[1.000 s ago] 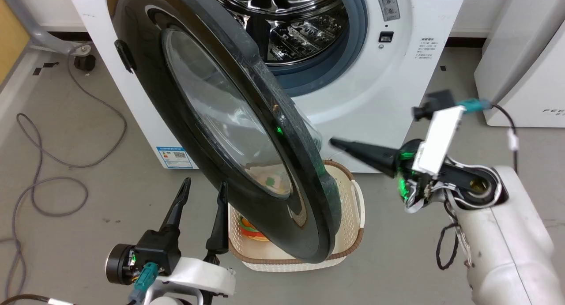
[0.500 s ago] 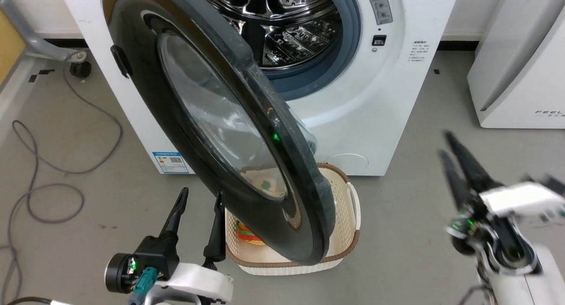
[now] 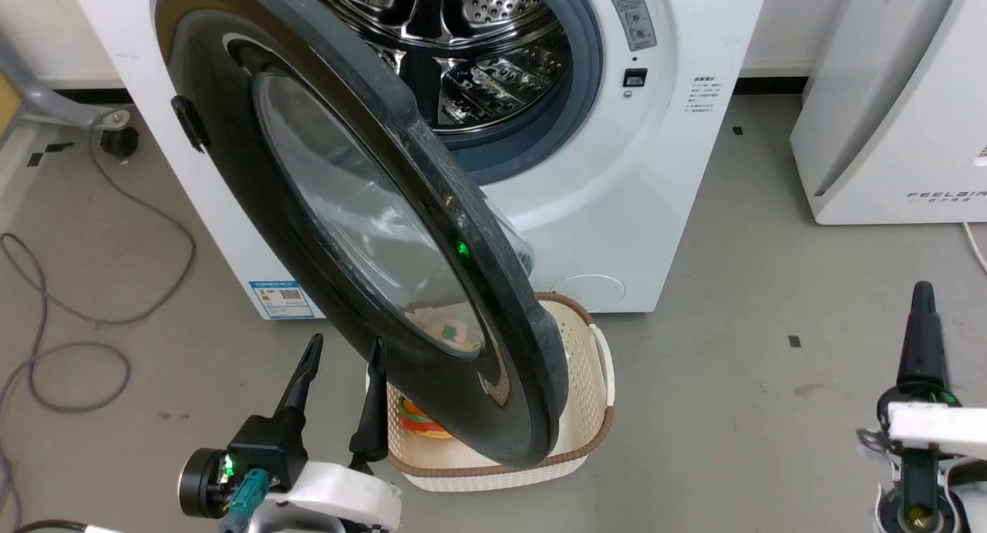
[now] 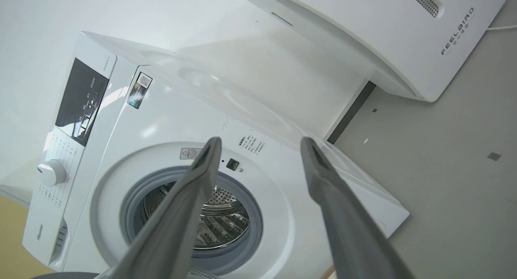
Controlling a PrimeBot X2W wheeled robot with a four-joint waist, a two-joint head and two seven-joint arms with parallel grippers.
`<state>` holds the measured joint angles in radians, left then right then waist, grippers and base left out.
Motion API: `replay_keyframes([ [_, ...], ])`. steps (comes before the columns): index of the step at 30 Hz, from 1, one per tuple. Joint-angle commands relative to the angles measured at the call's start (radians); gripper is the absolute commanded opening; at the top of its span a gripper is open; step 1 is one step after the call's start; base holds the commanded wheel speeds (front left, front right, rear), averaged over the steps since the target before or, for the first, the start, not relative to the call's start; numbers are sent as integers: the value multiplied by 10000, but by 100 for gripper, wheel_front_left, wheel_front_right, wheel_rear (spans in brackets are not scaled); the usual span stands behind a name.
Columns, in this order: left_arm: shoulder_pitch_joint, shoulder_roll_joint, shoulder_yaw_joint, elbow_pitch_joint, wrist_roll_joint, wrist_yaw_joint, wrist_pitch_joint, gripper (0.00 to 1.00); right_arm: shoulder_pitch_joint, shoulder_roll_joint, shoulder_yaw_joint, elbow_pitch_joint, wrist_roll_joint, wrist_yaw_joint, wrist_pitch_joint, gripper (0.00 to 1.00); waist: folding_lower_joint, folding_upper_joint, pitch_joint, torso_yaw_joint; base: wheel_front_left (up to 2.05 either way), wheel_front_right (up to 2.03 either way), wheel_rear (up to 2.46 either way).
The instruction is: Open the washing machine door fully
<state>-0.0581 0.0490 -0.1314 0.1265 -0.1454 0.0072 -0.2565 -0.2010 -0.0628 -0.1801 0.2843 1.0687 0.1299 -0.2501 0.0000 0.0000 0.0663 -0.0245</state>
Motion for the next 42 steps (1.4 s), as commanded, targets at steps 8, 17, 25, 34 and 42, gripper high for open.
replay_keyframes([
  [8,239,12,104,17,-14,57,-53,100,821,39,-159,-1929,-4940,8,-112,100,0,0,-95,-91,0,0,0],
  [17,255,12,171,55,4,64,-53,100,1925,120,1208,-3220,-9419,8,-102,100,0,0,-152,-43,0,0,0],
  [25,315,12,220,143,40,44,-53,100,2551,124,1616,-2407,-9981,8,171,100,0,0,-174,9,0,0,0],
  [34,325,12,207,238,-24,27,-53,0,2451,125,1492,-1563,-9750,8,45,100,0,0,-225,56,0,0,0],
  [42,109,12,275,-586,29,138,-53,0,2341,125,1481,-1316,-9722,8,-34,100,0,0,-268,126,0,0,0],
])
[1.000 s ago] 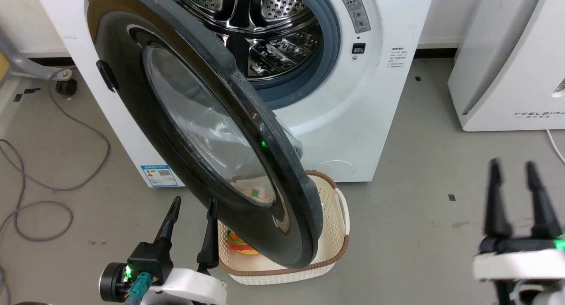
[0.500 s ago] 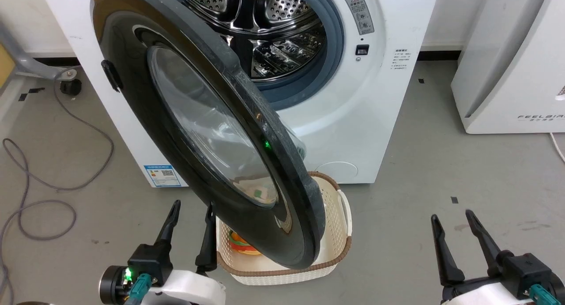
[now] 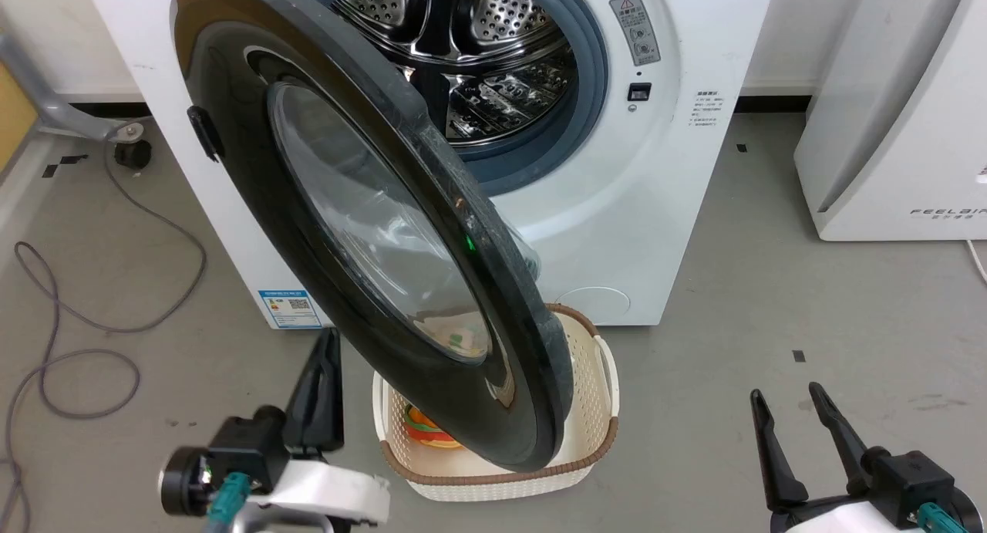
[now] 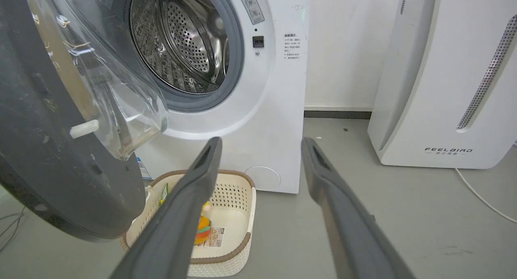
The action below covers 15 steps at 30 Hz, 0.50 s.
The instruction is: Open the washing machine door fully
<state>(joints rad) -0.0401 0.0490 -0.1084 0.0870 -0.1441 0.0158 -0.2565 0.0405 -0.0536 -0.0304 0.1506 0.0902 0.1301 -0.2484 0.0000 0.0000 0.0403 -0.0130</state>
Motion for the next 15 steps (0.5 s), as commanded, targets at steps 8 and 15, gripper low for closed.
replay_keyframes([
  [8,-715,17,238,-2283,431,153,-53,0,-71,33,-35,188,137,6,-88,100,0,0,-75,109,0,0,0],
  [15,-1987,16,-74,-4086,878,-8,-53,0,-101,33,-38,264,172,6,-106,100,0,0,-10,150,0,0,0],
])
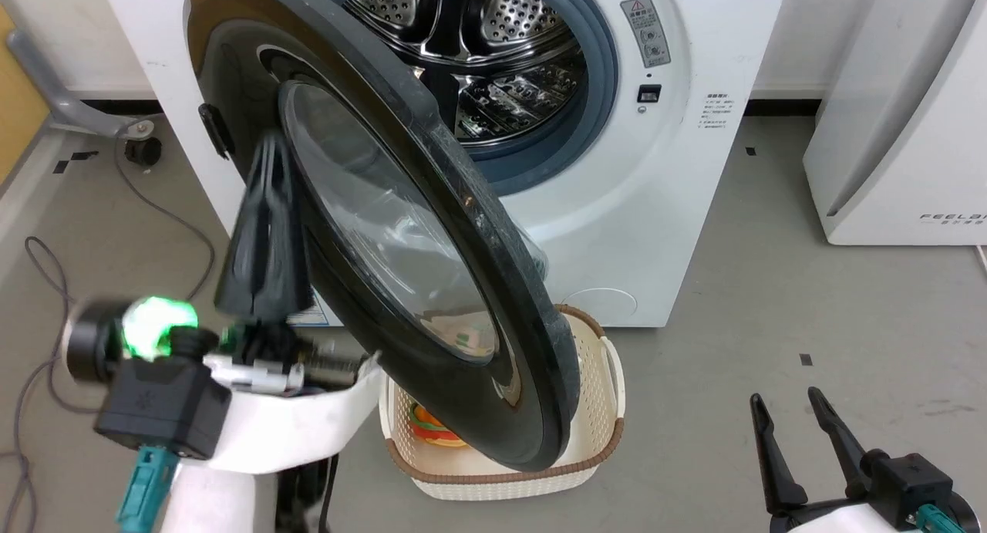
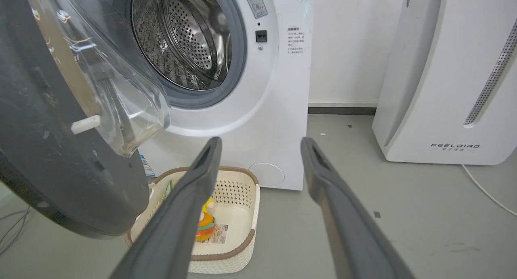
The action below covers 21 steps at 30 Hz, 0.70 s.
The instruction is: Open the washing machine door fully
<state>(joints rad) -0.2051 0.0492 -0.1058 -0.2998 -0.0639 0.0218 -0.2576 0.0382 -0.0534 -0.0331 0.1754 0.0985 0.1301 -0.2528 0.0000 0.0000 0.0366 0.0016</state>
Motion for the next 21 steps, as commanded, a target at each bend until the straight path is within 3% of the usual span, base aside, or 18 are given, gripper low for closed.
replay_keyframes([
  [1,-581,14,-212,-416,122,-113,-42,0,-93,31,-9,21,89,6,-63,100,0,0,49,5,0,0,0],
  [11,-2483,12,-2453,-796,-612,-168,-42,0,-106,31,37,-14,90,6,-79,100,0,0,122,-67,0,0,0],
  [21,-2448,11,-5277,394,-1557,-23,363,0,-33,32,63,90,233,6,-84,100,0,0,131,-198,0,0,0],
])
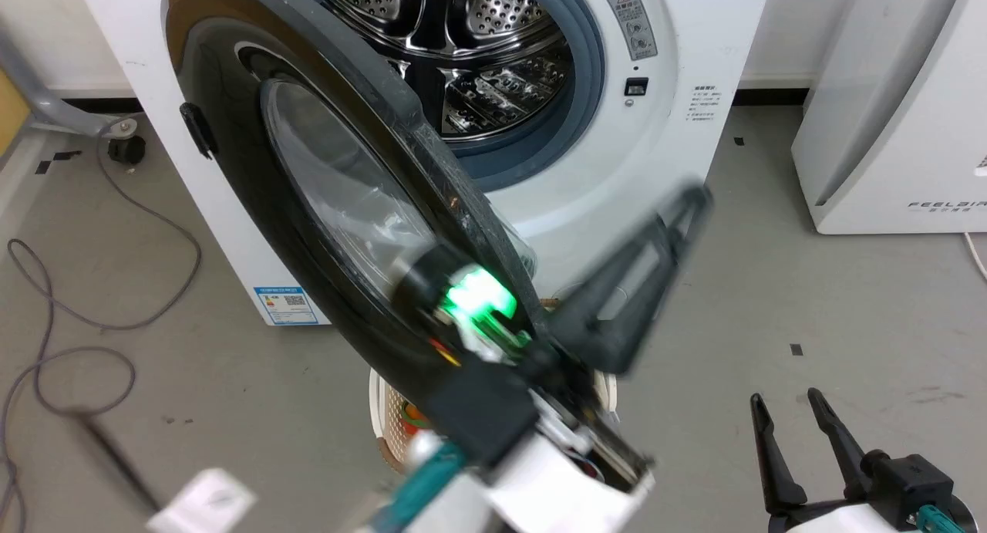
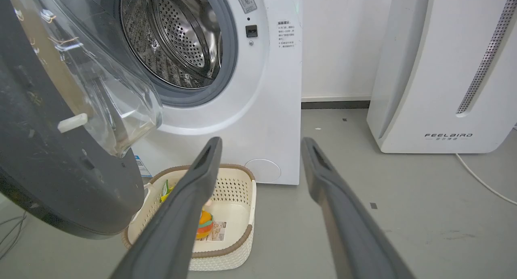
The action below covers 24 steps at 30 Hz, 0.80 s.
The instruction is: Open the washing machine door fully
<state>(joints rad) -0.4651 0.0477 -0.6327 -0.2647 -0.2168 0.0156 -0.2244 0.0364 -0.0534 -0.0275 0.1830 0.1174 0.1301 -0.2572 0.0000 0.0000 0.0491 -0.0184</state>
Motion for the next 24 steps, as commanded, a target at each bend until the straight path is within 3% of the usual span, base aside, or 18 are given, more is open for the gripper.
replay_keyframes([
  [1,278,27,-234,241,-120,59,205,0,-10,32,0,24,52,6,-40,100,0,0,20,2,0,0,0],
  [13,1855,151,-1078,2168,-931,545,1941,0,-7,32,-47,171,149,6,-43,100,0,0,58,66,0,0,0],
  [15,1868,121,-1229,3162,-1095,575,2141,0,-73,32,34,245,186,6,-43,100,0,0,97,64,0,0,0],
  [24,1018,37,-1324,5034,-1563,851,1560,0,-148,32,150,417,278,6,-44,100,0,0,196,-15,0,0,0],
])
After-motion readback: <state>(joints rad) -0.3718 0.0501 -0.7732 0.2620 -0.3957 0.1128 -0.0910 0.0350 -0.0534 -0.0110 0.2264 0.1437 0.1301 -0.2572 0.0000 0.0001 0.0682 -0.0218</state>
